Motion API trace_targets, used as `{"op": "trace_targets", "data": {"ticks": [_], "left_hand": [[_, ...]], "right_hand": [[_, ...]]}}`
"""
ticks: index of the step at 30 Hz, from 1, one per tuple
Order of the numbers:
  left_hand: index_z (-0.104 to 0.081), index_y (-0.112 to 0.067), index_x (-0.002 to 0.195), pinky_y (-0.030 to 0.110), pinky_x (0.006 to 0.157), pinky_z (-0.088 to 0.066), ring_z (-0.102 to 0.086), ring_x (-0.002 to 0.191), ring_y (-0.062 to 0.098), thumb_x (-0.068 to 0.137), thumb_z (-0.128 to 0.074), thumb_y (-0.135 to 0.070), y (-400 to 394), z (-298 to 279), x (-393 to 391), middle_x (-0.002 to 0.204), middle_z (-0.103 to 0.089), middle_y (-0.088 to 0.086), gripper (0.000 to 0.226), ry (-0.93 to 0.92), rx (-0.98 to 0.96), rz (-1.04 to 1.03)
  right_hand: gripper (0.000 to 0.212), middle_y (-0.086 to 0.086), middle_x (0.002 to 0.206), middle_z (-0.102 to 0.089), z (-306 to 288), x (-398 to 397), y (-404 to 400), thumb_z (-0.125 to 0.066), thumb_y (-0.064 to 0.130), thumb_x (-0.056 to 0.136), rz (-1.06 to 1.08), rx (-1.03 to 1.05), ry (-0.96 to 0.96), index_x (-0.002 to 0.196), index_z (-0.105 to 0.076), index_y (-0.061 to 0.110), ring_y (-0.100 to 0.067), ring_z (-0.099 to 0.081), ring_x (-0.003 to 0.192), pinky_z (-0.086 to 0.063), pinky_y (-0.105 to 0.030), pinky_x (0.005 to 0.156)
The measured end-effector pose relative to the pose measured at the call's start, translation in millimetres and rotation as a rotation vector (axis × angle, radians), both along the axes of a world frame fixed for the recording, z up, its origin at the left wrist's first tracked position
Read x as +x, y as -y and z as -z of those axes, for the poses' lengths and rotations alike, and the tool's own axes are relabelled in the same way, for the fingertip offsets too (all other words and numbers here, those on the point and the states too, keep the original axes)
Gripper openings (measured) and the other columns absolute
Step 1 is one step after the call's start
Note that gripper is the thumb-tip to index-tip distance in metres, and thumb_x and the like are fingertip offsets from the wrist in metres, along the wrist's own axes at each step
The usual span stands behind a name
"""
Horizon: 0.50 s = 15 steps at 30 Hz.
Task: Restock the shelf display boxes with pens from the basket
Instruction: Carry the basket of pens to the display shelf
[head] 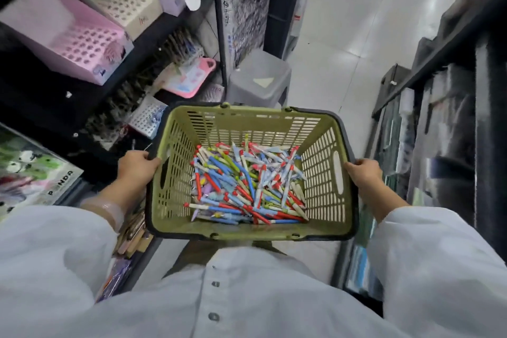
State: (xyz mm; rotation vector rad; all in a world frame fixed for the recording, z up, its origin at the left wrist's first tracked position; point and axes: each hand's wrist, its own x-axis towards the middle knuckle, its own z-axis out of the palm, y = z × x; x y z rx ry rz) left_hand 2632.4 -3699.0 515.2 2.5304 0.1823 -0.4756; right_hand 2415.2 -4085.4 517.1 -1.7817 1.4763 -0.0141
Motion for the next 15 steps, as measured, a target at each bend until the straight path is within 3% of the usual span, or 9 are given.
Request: {"op": "trace_targets", "data": {"ticks": [3, 6, 8, 13, 15], "left_hand": [[-0.063, -0.005, 0.075, 0.031, 0.054, -0.039, -0.055, 0.063, 0.027, 0.087, -0.062, -0.02, 27, -6, 39, 0.067, -0.06, 0.011, 0.019, -0.007, 0.0, -0.009], [-0.063, -0.003, 0.076, 0.033, 0.06, -0.039, -0.054, 0.067, 0.028, 0.087, -0.062, -0.02, 51, -8, 80, 0.071, -0.06, 0.015, 0.02, 0.019, 0.014, 0.014], [-0.065, -0.003, 0.078, 0.032, 0.061, -0.04, -0.055, 0.068, 0.028, 0.086, -0.062, -0.019, 63, -9, 103, 0.072, -0.061, 0.014, 0.018, 0.034, -0.011, 0.033], [-0.064, -0.001, 0.073, 0.031, 0.059, -0.042, -0.06, 0.07, 0.031, 0.087, -0.061, -0.018, 90, -12, 169, 0.072, -0.063, 0.015, 0.021, 0.032, -0.098, 0.083], [-0.057, -0.007, 0.06, 0.029, 0.051, -0.035, -0.056, 0.062, 0.026, 0.086, -0.062, -0.018, 104, -15, 190, 0.061, -0.057, 0.008, 0.028, 0.046, -0.085, 0.114]], "right_hand": [[0.022, -0.009, 0.085, -0.059, -5, 53, 29, -0.06, 0.024, 0.089, 0.073, 0.045, 0.061, 0.101, -0.061, 0.006, -0.029, -0.059, 0.079, -0.048, -0.034, 0.072], [0.017, -0.003, 0.066, -0.055, -6, 98, 48, -0.063, 0.025, 0.086, 0.16, 0.046, 0.122, 0.082, -0.057, 0.01, -0.019, -0.054, 0.058, -0.047, -0.029, 0.062], [0.019, -0.004, 0.065, -0.056, -6, 125, 58, -0.065, 0.025, 0.083, 0.231, 0.044, 0.161, 0.075, -0.055, 0.011, -0.019, -0.055, 0.056, -0.048, -0.027, 0.057], [0.02, -0.003, 0.068, -0.061, -6, 175, 78, -0.065, 0.026, 0.079, 0.314, 0.008, 0.222, 0.093, -0.064, 0.011, -0.019, -0.059, 0.059, -0.046, -0.021, 0.051], [0.029, -0.008, 0.08, -0.066, -3, 186, 86, -0.067, 0.028, 0.077, 0.353, 0.005, 0.234, 0.099, -0.066, 0.009, -0.026, -0.064, 0.068, -0.055, -0.03, 0.062]]}}
